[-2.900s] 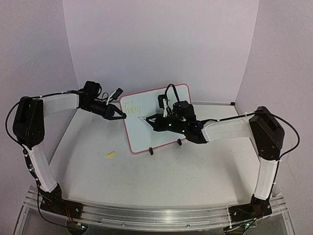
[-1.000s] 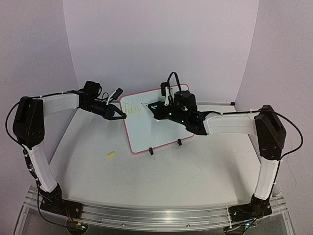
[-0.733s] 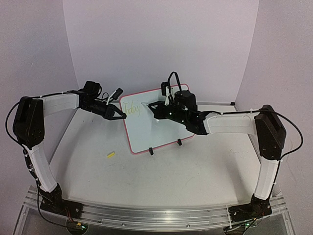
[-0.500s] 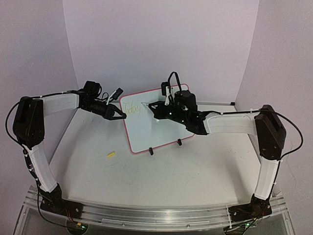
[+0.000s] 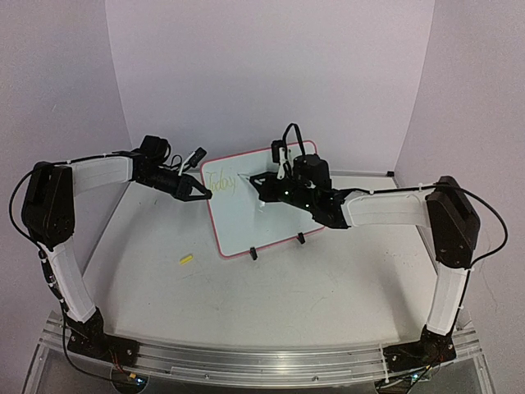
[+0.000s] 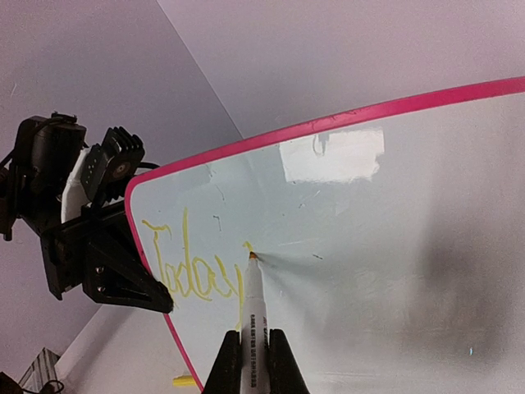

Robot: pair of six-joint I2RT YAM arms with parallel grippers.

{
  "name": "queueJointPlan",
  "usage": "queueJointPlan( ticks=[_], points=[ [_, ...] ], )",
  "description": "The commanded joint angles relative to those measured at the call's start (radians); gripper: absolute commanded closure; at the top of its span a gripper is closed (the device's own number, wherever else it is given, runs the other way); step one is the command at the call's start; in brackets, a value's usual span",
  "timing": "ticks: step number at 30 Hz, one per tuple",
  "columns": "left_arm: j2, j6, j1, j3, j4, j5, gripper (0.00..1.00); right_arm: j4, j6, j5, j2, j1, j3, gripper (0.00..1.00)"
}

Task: Write a sentence on the whiteboard

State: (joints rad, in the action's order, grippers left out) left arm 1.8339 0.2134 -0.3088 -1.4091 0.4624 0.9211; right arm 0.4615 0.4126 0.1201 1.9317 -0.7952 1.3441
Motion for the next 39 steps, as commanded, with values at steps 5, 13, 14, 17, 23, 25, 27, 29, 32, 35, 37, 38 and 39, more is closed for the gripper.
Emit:
queueJointPlan(
  ticks=[5, 13, 14, 17, 23, 25, 27, 29, 32, 35, 37, 38, 39],
  points=[
    [0.010, 0.044, -0.025, -0.024, 0.041, -0.048, 1.00, 0.031, 0.006, 0.049, -0.024, 0.008, -0.016, 1.00],
    [0.010, 0.046, -0.026, -0.024, 0.042, -0.049, 1.00, 0.137, 0.040, 0.070, -0.108, 0.009, -0.089, 1.00],
    [0.010, 0.046, -0.026, -0.024, 0.041, -0.049, 1.00, 0.140, 0.039, 0.062, -0.118, 0.008, -0.097, 1.00],
    [0.008, 0.045, -0.026, -0.024, 0.042, -0.048, 1.00, 0.138, 0.030, 0.031, -0.137, 0.008, -0.114, 1.00],
    [0.009, 0.046, -0.027, -0.023, 0.041, -0.051, 1.00, 0.113, 0.034, 0.013, -0.112, 0.019, -0.104, 1.00],
    [0.011, 0.046, -0.028, -0.023, 0.041, -0.051, 1.00, 0.108, 0.037, 0.013, -0.099, 0.021, -0.097, 1.00],
    [0.011, 0.046, -0.029, -0.024, 0.042, -0.051, 1.00, 0.102, 0.037, 0.017, -0.086, 0.023, -0.086, 1.00],
    [0.011, 0.046, -0.029, -0.023, 0.042, -0.051, 1.00, 0.099, 0.037, 0.021, -0.074, 0.023, -0.075, 1.00],
    [0.011, 0.047, -0.029, -0.024, 0.043, -0.052, 1.00, 0.095, 0.036, 0.024, -0.056, 0.025, -0.063, 1.00],
    [0.013, 0.046, -0.029, -0.024, 0.043, -0.053, 1.00, 0.093, 0.037, 0.028, -0.045, 0.027, -0.053, 1.00],
    [0.014, 0.046, -0.029, -0.024, 0.044, -0.053, 1.00, 0.093, 0.037, 0.027, -0.039, 0.027, -0.049, 1.00],
    [0.014, 0.047, -0.029, -0.024, 0.043, -0.052, 1.00, 0.092, 0.037, 0.028, -0.037, 0.027, -0.047, 1.00],
    [0.014, 0.047, -0.029, -0.024, 0.043, -0.052, 1.00, 0.092, 0.037, 0.027, -0.035, 0.028, -0.046, 1.00]
  ],
)
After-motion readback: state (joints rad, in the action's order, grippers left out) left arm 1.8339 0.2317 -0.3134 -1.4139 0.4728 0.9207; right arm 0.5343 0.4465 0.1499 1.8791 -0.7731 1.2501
